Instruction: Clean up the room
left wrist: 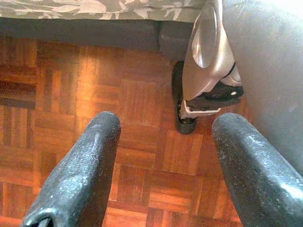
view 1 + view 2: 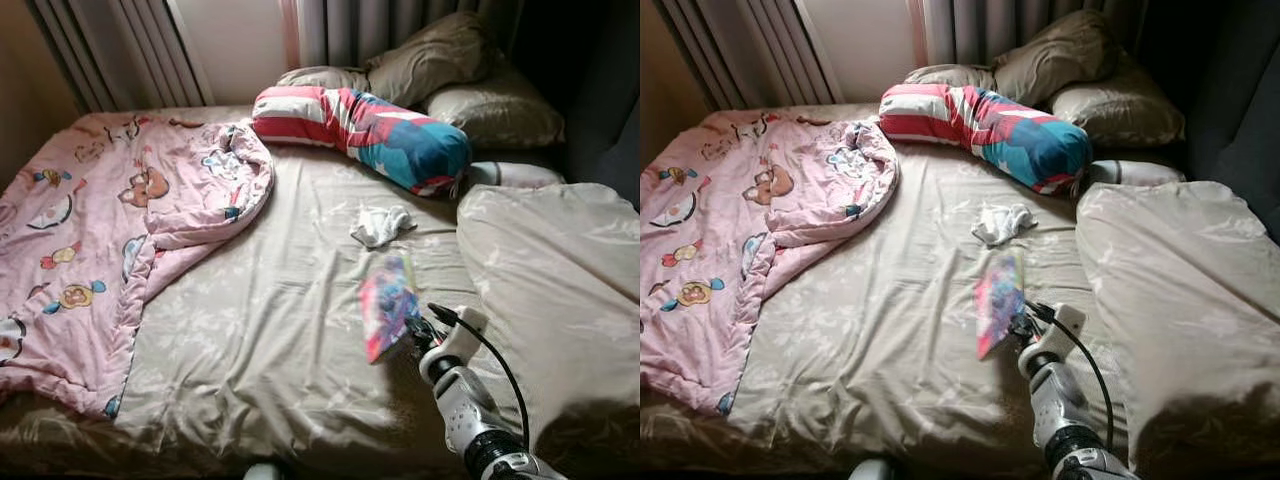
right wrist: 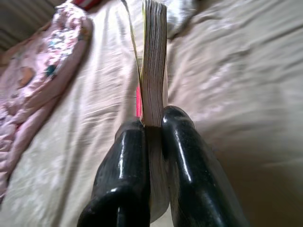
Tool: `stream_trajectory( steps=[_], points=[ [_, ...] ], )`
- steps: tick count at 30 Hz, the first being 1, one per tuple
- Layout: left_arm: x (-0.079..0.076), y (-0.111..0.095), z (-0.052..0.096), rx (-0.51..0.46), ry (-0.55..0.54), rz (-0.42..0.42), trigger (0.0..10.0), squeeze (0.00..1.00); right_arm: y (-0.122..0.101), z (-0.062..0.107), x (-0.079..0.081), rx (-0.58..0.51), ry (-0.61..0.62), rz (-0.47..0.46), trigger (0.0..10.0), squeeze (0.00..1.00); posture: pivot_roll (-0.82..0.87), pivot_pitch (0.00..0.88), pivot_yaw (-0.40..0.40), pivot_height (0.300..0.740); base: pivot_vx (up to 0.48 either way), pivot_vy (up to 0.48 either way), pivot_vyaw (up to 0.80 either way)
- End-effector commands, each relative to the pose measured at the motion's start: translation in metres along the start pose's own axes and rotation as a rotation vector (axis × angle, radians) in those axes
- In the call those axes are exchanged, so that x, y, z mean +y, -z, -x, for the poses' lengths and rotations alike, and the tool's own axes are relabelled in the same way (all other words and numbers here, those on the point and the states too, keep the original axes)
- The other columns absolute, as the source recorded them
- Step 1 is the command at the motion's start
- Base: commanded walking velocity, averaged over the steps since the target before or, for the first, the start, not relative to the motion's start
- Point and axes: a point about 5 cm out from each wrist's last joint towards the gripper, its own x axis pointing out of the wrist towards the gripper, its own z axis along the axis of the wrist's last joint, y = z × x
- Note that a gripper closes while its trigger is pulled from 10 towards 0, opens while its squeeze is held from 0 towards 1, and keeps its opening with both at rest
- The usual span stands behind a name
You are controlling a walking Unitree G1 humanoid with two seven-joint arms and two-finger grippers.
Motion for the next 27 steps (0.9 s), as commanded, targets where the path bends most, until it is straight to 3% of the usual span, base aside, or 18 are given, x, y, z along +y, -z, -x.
stream_trajectory(
  steps=[1, 11, 22, 23, 24, 27],
  points=[
    [0.006, 0.011, 0.003, 0.034, -0.009, -0.025, 10.0, 0.0, -0.009, -0.004, 0.005, -0.027, -0.005, 0.006, 10.0, 0.0, 0.07, 0.188, 0.08, 0.638, 0.0, 0.0, 0.0],
    [0.01, 0.014, 0.005, 0.041, -0.002, -0.048, 10.0, 0.0, -0.008, 0.011, -0.039, 0.027, 0.242, 0.028, 10.0, 0.0, 0.09, 0.212, 0.096, 0.638, 0.0, 0.0, 0.0],
    [0.011, 0.014, 0.005, 0.043, 0.003, -0.056, 10.0, 0.0, -0.019, 0.012, -0.047, 0.021, 0.283, 0.055, 10.0, 0.0, 0.09, 0.224, 0.107, 0.638, 0.0, 0.0, 0.0],
    [0.011, 0.014, 0.005, 0.042, 0.004, -0.056, 10.0, 0.0, -0.02, 0.011, -0.046, 0.018, 0.282, 0.056, 10.0, 0.24, 0.08, 0.224, 0.107, 0.638, 0.0, 0.0, 0.0],
    [0.011, 0.014, 0.005, 0.043, 0.004, -0.055, 10.0, 0.0, -0.02, 0.011, -0.046, 0.016, 0.282, 0.055, 10.0, 1.0, 0.08, 0.223, 0.107, 0.638, 0.0, 0.0, 0.0],
    [0.011, 0.014, 0.005, 0.043, 0.005, -0.055, 10.0, 0.0, -0.022, 0.012, -0.048, 0.004, 0.3, 0.059, 10.0, 1.0, 0.08, 0.221, 0.108, 0.638, 0.0, 0.0, 0.0]
  ],
)
